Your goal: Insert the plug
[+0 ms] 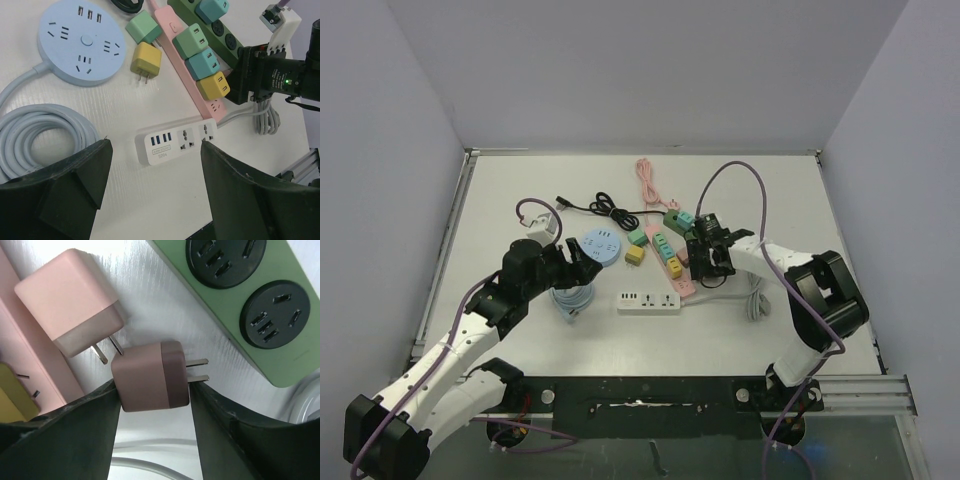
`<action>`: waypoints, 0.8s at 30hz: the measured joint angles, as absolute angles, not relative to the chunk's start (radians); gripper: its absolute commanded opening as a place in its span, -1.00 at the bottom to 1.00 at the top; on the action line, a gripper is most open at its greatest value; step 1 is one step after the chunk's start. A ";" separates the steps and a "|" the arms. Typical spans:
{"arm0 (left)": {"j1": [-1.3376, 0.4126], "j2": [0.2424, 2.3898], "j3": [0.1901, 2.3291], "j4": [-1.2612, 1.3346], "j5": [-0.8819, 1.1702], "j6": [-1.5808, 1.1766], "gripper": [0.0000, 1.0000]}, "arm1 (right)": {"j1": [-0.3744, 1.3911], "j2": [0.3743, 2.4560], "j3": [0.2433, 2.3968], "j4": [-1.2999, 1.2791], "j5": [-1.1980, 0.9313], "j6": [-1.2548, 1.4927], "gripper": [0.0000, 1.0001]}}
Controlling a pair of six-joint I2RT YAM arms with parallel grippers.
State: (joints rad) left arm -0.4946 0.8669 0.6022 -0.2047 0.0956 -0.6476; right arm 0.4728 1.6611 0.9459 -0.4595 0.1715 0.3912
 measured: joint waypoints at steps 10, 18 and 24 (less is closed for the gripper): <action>-0.495 0.862 0.602 -0.204 0.096 -0.647 0.38 | 0.473 1.668 0.965 -0.440 0.201 0.371 0.10; -0.495 0.862 0.602 -0.189 0.096 -0.646 0.39 | 0.444 1.664 0.966 -0.409 0.149 0.376 -0.25; -0.495 0.838 0.578 -0.094 0.123 -0.647 0.40 | 0.309 1.522 0.934 -0.383 -0.123 0.406 -0.22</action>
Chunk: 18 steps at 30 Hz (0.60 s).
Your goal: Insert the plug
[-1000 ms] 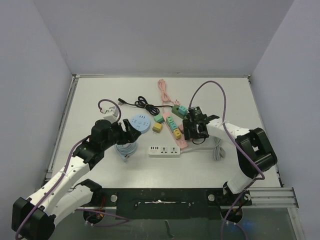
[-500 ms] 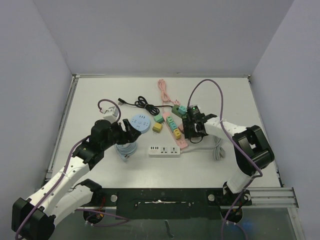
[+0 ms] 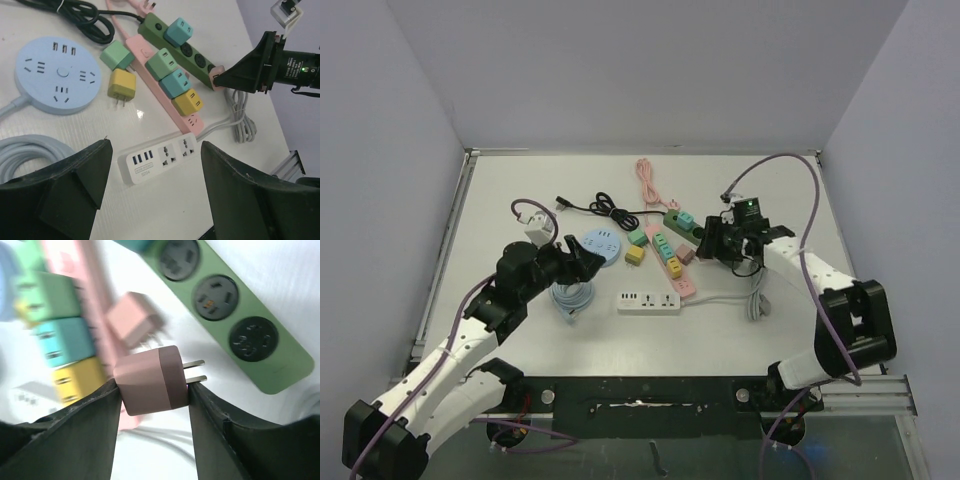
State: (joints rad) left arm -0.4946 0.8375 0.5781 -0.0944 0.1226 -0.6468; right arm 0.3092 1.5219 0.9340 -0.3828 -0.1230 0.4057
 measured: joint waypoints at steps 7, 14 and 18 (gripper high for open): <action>-0.498 0.849 0.508 0.203 0.173 -0.641 0.40 | 0.273 1.284 0.845 -0.188 -0.542 0.627 -0.21; -0.563 0.967 0.480 0.601 0.230 -0.537 0.40 | 0.331 1.153 0.714 0.082 -0.757 0.997 -0.18; -0.639 1.045 0.480 0.743 0.314 -0.380 0.40 | 0.360 1.131 0.670 0.279 -0.823 1.188 -0.17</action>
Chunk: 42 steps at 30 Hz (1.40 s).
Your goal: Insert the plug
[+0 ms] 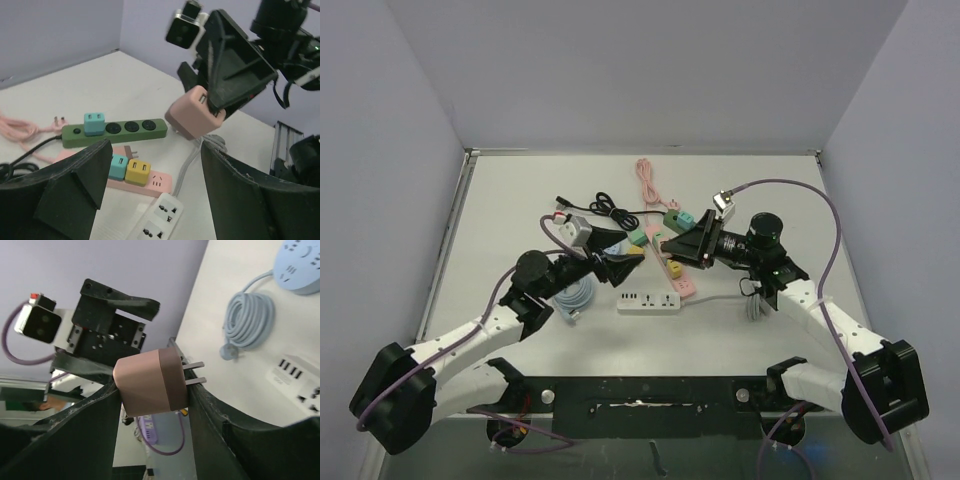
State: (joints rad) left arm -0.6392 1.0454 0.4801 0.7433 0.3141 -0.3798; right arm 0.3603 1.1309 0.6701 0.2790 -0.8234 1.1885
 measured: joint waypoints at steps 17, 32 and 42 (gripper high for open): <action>-0.694 1.280 0.511 1.127 0.633 -0.109 -0.02 | 0.440 1.177 0.659 0.538 -0.895 1.454 -0.17; -0.702 1.274 0.511 1.039 0.584 -0.073 -0.65 | 0.453 1.184 0.707 0.339 -0.853 1.303 0.56; -0.705 1.200 0.591 0.595 0.414 -0.020 -0.65 | 0.459 1.188 0.962 -0.176 -0.599 0.858 0.43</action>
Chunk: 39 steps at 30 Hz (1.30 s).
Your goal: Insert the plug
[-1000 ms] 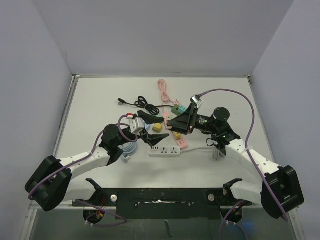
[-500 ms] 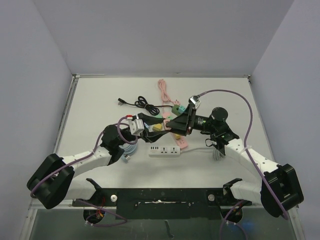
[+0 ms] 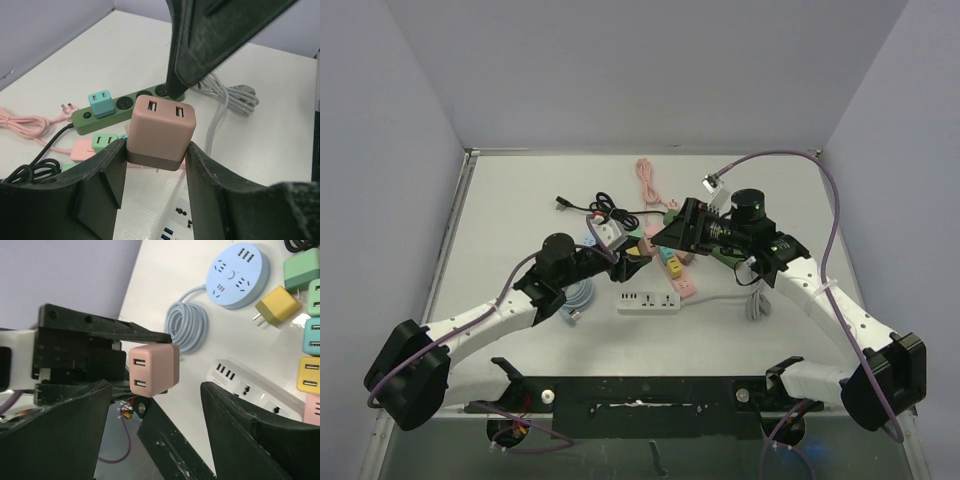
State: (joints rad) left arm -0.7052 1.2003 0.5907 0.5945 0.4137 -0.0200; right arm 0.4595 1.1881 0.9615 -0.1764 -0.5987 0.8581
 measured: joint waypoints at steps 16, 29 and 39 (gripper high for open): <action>-0.706 1.293 0.680 0.417 0.380 0.038 -0.65 | 0.585 1.343 1.069 -0.362 -0.384 0.739 -0.16; -0.711 1.304 0.681 0.393 0.365 0.041 -0.61 | 0.593 1.431 1.095 -0.353 -0.374 0.737 -0.10; -0.712 1.306 0.681 0.400 0.344 0.021 0.48 | 0.596 1.456 1.119 -0.362 -0.390 0.689 -0.91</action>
